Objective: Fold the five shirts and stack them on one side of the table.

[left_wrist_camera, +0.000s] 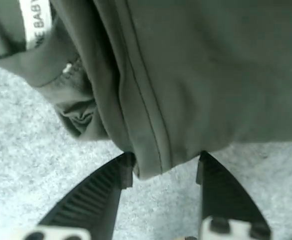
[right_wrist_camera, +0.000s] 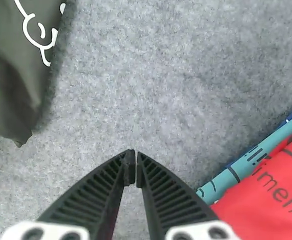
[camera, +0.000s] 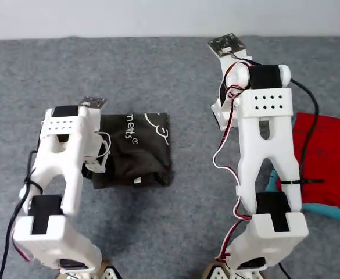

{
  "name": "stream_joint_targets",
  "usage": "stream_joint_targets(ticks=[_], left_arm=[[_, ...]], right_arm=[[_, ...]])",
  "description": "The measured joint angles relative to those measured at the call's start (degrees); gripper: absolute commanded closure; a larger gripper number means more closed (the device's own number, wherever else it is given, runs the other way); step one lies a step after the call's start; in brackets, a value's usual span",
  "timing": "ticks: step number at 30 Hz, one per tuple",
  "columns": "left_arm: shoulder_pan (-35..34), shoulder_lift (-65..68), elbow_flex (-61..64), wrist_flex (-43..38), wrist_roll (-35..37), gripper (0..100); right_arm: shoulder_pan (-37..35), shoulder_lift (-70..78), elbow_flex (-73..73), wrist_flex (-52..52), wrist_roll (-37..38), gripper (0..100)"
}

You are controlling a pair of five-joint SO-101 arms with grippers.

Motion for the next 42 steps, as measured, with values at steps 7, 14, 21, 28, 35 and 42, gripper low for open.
stream_joint_targets(ticks=[7,14,21,28,35,42], left_arm=[[0.00,0.88,0.44,-3.08,0.00,82],[0.00,0.88,4.84,-6.59,0.00,85],[0.00,0.88,7.03,-8.35,0.00,98],[0.18,0.88,7.03,-8.18,-2.55,100],[0.18,0.79,7.03,-6.86,-2.99,100],[-1.14,-5.54,7.03,-6.59,-4.31,100]], right_arm=[[0.00,-1.14,0.00,0.00,0.00,98.8],[0.00,-1.14,0.00,0.00,-0.09,98.8],[0.00,-1.14,0.00,0.00,-0.35,98.8],[0.00,-1.14,0.00,0.00,-0.35,98.8],[0.00,-1.14,0.00,0.00,-0.35,98.8],[0.00,-1.14,0.00,0.00,-0.35,98.8]])
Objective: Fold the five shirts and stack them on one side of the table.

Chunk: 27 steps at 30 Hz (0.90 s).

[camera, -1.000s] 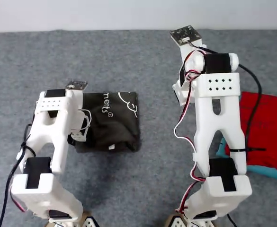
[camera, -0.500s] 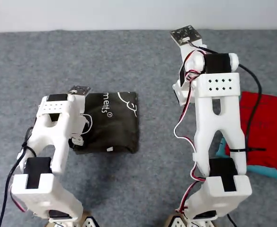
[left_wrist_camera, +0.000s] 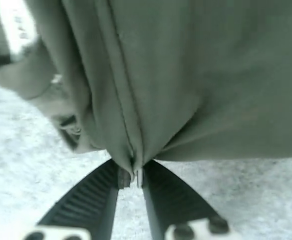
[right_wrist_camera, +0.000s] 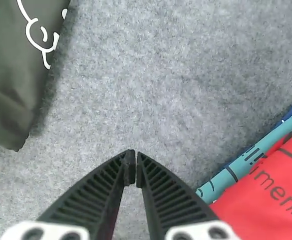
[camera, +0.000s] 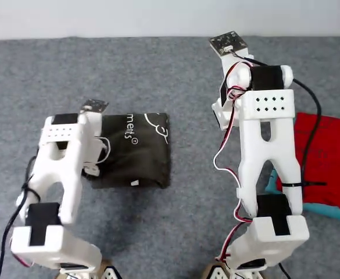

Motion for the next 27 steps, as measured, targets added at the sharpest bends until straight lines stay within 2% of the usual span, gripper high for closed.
stream_joint_targets(ticks=[9,16,24,27], left_arm=[[-8.70,-0.62,0.09,0.62,-6.42,99],[-5.98,-1.05,0.09,3.34,-7.47,87],[-4.84,-1.41,0.09,4.75,-5.63,86],[-6.95,-3.16,-0.35,5.63,-5.36,86]], right_arm=[[0.00,0.00,0.00,0.00,0.00,98.8],[-3.78,0.00,0.00,0.00,0.00,98.8],[-6.95,0.00,0.00,0.00,0.00,98.7],[-8.44,0.18,0.00,0.00,0.00,98.8]])
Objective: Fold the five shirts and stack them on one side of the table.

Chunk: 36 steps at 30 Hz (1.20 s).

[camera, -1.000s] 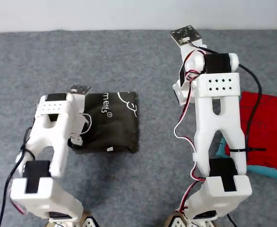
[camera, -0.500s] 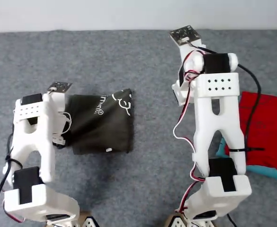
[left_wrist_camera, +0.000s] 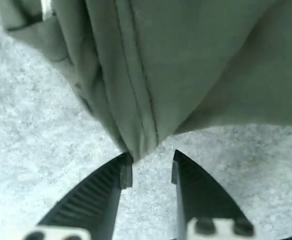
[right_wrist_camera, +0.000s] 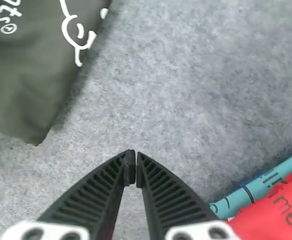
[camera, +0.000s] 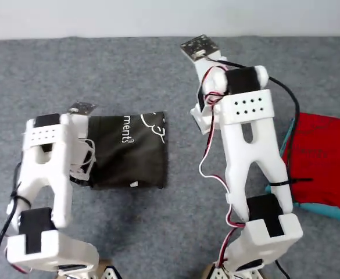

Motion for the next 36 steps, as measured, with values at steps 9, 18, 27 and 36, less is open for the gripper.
stream_joint_targets(ticks=[9,18,27,36], left_arm=[[-14.24,-13.89,-5.19,0.88,0.09,91],[-25.14,-21.63,-3.78,1.32,0.00,99],[-29.98,-23.56,-2.99,1.76,-1.05,99],[-29.98,-23.56,-2.99,1.76,-2.29,99]], right_arm=[[-7.91,8.62,0.00,-0.44,0.00,98.8],[-16.79,19.43,0.00,-10.11,0.00,98.8],[-21.89,28.22,0.00,-15.38,0.00,98.8],[-20.57,35.08,-1.32,-11.43,-0.18,98.8]])
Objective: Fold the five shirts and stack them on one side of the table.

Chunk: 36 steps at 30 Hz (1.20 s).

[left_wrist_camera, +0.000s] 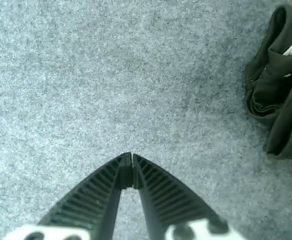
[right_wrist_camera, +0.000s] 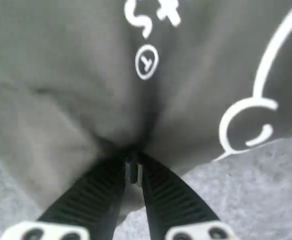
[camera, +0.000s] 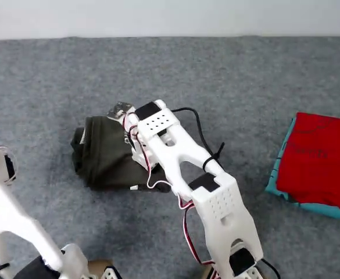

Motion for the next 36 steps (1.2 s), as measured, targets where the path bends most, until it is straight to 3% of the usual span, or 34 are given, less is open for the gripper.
stream_joint_targets(ticks=[12,16,21,25,32,36], left_arm=[[0.00,0.00,0.00,0.00,0.00,99],[0.00,0.00,0.35,0.00,0.00,99],[0.00,0.00,0.35,0.00,0.00,99],[0.00,0.00,0.35,0.00,0.00,99],[2.37,0.00,1.23,0.00,-0.09,99],[10.20,0.00,4.84,0.00,-0.35,87]], right_arm=[[-0.26,-1.32,-15.30,8.53,0.00,97.6],[-0.35,-1.93,-19.87,9.32,-3.08,84.6],[-0.62,-1.93,-20.40,9.32,-15.30,67.9],[-2.46,-1.93,-20.40,9.32,-20.22,70.9],[-4.04,-2.29,-20.92,5.36,-17.58,82.7],[-3.16,-2.29,-24.53,9.67,-15.74,84.9]])
